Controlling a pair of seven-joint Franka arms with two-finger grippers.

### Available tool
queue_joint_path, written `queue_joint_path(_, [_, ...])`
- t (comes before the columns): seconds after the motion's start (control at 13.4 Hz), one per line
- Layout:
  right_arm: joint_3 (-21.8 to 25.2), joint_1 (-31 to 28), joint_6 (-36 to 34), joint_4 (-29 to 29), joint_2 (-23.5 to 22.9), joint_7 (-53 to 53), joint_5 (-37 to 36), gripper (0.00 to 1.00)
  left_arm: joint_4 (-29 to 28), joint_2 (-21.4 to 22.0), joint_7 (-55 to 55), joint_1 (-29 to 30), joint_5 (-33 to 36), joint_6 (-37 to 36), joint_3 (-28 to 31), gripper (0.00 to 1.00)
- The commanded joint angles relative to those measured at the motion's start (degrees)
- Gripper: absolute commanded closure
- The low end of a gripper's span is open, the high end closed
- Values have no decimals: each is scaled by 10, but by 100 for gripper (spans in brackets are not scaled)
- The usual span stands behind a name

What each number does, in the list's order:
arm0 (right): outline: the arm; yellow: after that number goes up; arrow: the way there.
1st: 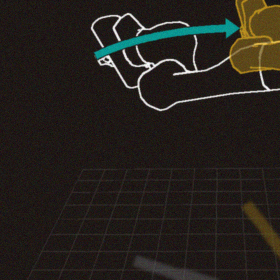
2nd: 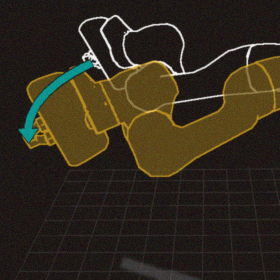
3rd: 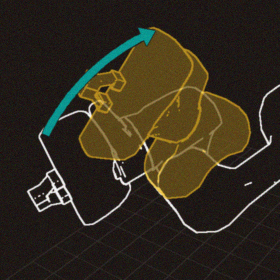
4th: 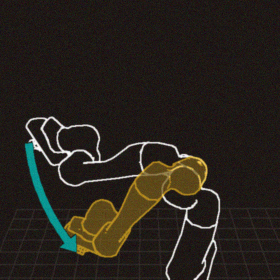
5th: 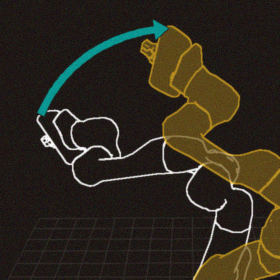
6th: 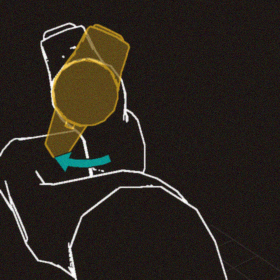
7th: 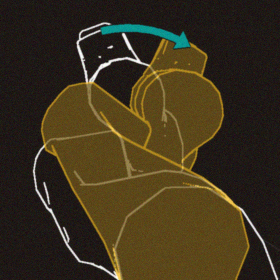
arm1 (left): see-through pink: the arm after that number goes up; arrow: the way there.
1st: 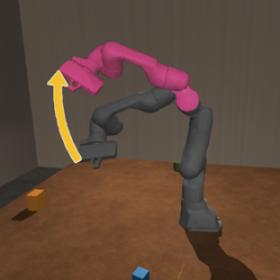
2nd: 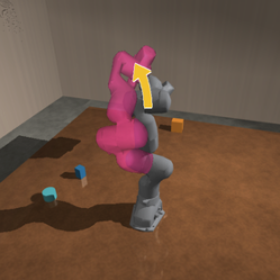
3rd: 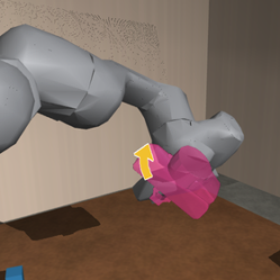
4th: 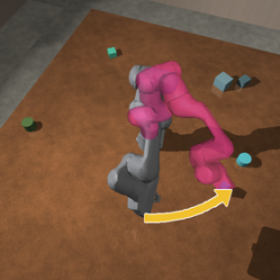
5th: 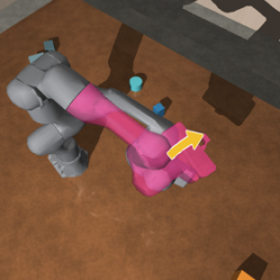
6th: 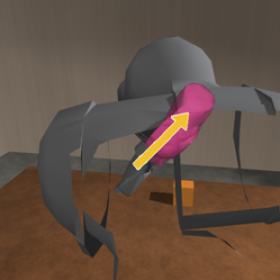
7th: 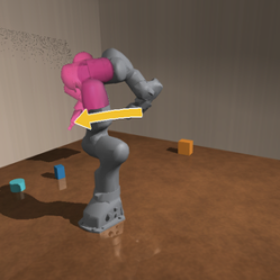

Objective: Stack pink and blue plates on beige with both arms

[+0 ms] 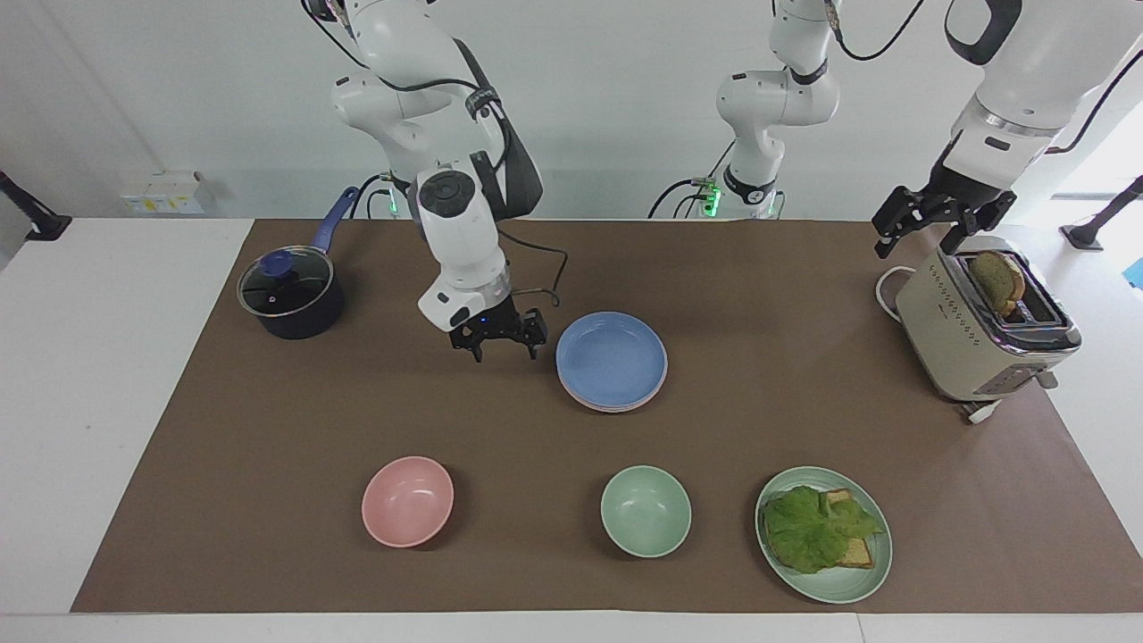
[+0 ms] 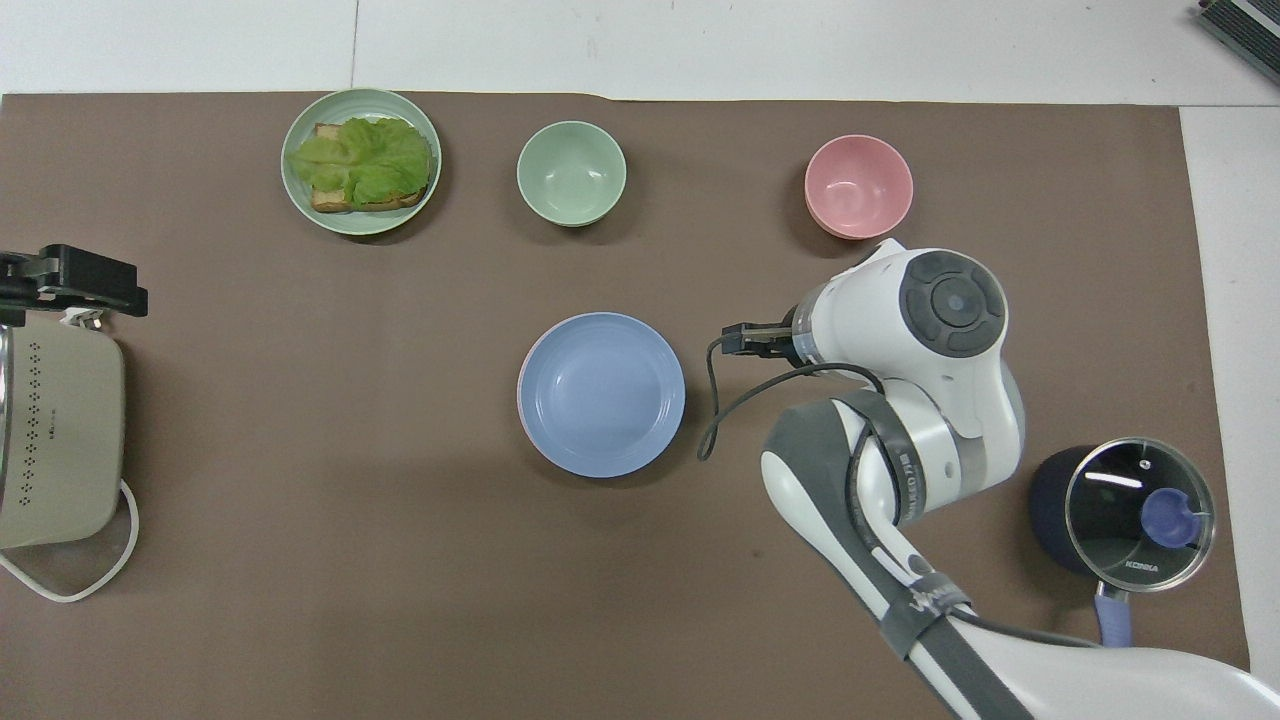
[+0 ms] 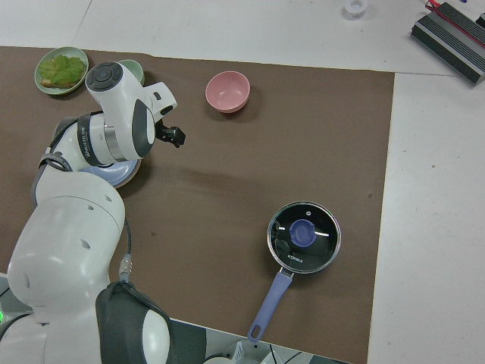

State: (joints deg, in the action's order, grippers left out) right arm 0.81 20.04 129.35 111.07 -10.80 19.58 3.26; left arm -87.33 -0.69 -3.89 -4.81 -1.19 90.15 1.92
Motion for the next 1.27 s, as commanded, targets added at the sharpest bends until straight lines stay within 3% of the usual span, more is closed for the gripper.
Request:
queue_joint_path(0.0, [-5,-38,-66,-31,26,-23,-29,0,-5,6,4,5,8,-6,-3,0])
queue_joint_path(0.22, [-4,-70,-178,-68,52,-35,-32,0,-5,6,4,5,8,-6,-3,0])
queue_joint_path(0.67, [-4,-150,-258,-74,139,-85,-31,0,-5,6,4,5,8,-5,-3,0])
queue_joint_path(1.19, [-1,-200,-371,-177,145,-136,-32,0,-5,6,4,5,8,-5,-3,0])
